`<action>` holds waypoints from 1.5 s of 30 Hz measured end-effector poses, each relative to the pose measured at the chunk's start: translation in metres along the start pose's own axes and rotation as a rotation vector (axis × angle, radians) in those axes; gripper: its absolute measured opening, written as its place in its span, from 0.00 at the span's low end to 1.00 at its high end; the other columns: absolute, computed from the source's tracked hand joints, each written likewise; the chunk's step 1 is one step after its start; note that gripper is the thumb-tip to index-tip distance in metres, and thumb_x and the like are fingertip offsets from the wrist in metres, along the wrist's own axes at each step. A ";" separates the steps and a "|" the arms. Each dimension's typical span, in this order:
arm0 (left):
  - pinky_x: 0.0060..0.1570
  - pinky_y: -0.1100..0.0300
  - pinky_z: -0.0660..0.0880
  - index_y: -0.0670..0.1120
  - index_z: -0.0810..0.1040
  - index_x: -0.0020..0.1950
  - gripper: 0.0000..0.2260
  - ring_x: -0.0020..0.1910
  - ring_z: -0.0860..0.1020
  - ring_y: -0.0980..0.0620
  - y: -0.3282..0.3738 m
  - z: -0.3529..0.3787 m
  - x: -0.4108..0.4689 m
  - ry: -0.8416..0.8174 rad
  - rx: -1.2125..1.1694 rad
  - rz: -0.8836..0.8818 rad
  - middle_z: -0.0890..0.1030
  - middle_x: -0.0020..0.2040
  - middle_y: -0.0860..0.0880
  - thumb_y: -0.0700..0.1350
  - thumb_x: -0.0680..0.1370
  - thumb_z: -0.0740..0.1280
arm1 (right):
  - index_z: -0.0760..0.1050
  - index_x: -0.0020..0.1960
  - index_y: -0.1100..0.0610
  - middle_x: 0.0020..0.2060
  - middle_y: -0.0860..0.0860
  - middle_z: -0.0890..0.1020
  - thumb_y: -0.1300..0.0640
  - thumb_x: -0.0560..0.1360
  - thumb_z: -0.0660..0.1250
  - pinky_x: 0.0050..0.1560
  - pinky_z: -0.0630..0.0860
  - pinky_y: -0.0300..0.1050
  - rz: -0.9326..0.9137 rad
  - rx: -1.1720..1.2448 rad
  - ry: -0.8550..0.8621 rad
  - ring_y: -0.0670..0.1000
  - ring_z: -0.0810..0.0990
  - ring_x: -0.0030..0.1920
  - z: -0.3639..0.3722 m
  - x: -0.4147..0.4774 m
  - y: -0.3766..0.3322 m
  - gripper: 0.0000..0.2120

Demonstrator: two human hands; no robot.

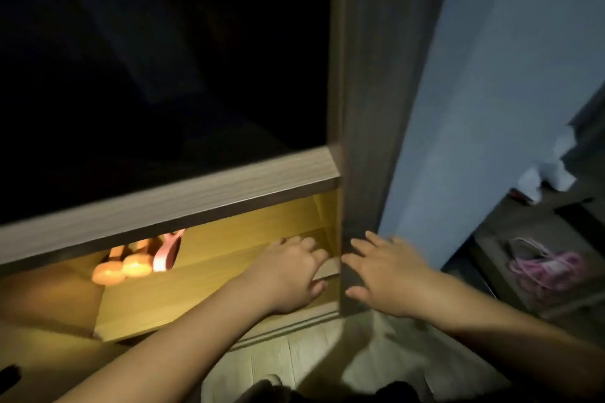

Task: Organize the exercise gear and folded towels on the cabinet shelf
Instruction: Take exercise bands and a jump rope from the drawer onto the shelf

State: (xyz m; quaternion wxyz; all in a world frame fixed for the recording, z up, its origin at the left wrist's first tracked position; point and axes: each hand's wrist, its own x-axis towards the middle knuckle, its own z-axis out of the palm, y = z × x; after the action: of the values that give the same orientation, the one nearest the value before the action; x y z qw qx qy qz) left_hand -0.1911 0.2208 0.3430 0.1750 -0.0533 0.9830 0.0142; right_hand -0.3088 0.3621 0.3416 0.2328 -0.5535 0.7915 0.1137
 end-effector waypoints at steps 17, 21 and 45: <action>0.61 0.49 0.70 0.46 0.69 0.70 0.20 0.64 0.71 0.44 0.198 -0.027 0.271 -0.227 -0.056 0.307 0.72 0.66 0.44 0.53 0.80 0.59 | 0.63 0.74 0.52 0.71 0.56 0.69 0.41 0.80 0.55 0.68 0.65 0.54 0.457 0.290 -0.223 0.59 0.68 0.69 0.086 -0.065 0.294 0.26; 0.62 0.47 0.70 0.45 0.69 0.70 0.20 0.65 0.70 0.42 0.229 -0.020 0.333 -0.290 -0.033 0.391 0.72 0.66 0.43 0.53 0.81 0.59 | 0.68 0.71 0.51 0.68 0.56 0.72 0.41 0.79 0.57 0.64 0.69 0.52 0.616 0.440 -0.206 0.58 0.72 0.67 0.118 -0.059 0.343 0.24; 0.55 0.55 0.74 0.50 0.75 0.64 0.15 0.61 0.76 0.44 0.417 0.044 0.552 -0.477 -0.475 -0.107 0.78 0.63 0.45 0.51 0.79 0.62 | 0.66 0.70 0.54 0.66 0.56 0.72 0.50 0.79 0.60 0.64 0.67 0.54 0.359 0.321 -0.441 0.58 0.71 0.66 0.247 -0.059 0.679 0.20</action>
State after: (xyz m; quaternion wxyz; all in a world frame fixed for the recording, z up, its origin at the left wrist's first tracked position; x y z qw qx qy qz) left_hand -0.7370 0.5827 0.1144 0.3834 -0.1392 0.8794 0.2454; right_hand -0.8634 0.7640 0.1036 0.4594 -0.3233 0.8147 0.1437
